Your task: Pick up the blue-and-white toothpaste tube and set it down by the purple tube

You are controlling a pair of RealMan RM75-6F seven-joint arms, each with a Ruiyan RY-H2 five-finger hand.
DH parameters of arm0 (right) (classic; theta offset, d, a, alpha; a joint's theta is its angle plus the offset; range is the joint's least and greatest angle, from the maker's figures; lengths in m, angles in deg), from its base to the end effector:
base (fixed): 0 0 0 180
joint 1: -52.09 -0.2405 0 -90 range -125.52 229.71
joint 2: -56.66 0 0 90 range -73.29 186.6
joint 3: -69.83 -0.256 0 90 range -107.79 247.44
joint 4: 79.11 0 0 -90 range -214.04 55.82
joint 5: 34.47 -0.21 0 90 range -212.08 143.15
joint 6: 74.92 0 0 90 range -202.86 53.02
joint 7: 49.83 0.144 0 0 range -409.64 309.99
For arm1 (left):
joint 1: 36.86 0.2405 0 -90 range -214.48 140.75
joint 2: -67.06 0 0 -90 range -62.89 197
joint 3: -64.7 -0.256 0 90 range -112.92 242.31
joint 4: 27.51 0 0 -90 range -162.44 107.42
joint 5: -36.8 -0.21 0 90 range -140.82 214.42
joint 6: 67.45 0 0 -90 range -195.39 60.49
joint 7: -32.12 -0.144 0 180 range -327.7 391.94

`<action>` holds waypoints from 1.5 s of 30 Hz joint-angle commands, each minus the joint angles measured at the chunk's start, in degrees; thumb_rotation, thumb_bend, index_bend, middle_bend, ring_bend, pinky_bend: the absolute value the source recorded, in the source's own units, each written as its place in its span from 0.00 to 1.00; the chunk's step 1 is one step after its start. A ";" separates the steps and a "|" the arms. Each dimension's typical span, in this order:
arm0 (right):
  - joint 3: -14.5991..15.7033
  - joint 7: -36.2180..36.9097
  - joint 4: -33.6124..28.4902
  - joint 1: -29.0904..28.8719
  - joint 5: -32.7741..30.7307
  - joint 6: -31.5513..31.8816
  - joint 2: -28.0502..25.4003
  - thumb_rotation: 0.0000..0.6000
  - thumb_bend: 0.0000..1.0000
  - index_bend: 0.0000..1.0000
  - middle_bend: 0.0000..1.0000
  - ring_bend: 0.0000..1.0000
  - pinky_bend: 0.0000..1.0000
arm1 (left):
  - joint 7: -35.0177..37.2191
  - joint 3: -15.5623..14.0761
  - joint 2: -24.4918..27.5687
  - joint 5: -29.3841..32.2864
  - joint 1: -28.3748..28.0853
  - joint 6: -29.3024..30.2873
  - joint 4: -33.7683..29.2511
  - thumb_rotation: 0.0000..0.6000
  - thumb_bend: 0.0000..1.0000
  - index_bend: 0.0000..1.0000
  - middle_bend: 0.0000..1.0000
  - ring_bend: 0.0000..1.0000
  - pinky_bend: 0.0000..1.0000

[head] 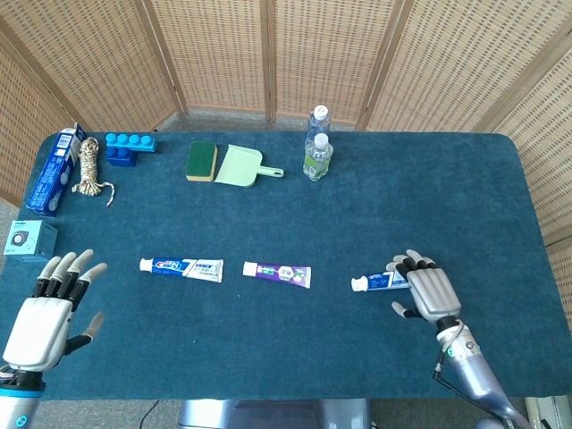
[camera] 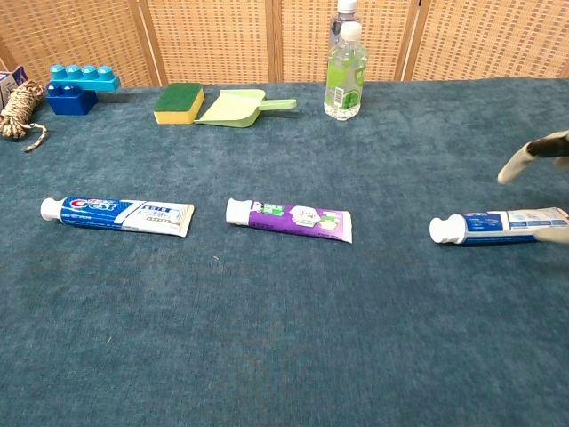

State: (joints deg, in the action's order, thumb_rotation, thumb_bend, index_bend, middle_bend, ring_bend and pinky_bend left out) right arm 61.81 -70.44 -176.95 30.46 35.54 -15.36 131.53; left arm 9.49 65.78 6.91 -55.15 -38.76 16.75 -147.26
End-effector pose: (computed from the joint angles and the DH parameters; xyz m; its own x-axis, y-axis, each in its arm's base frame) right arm -0.2403 -0.2625 0.0505 0.4322 -0.3081 0.8475 -0.9015 -0.1693 0.3982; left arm -0.2112 0.1539 0.1457 0.3918 0.0485 0.9188 0.9169 -0.1031 -0.3856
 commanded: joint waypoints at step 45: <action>2.73 0.65 16.30 -9.73 -9.39 -9.79 3.77 1.00 0.28 0.34 0.22 0.08 0.20 | -0.95 -0.64 -0.19 0.47 -0.75 1.88 -0.71 1.00 0.33 0.16 0.06 0.00 0.03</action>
State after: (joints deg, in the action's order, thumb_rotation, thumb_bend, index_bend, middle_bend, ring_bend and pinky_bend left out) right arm 64.52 -69.87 -160.76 20.79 26.14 -25.09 135.26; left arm 8.54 65.14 6.72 -54.66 -39.52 18.61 -147.95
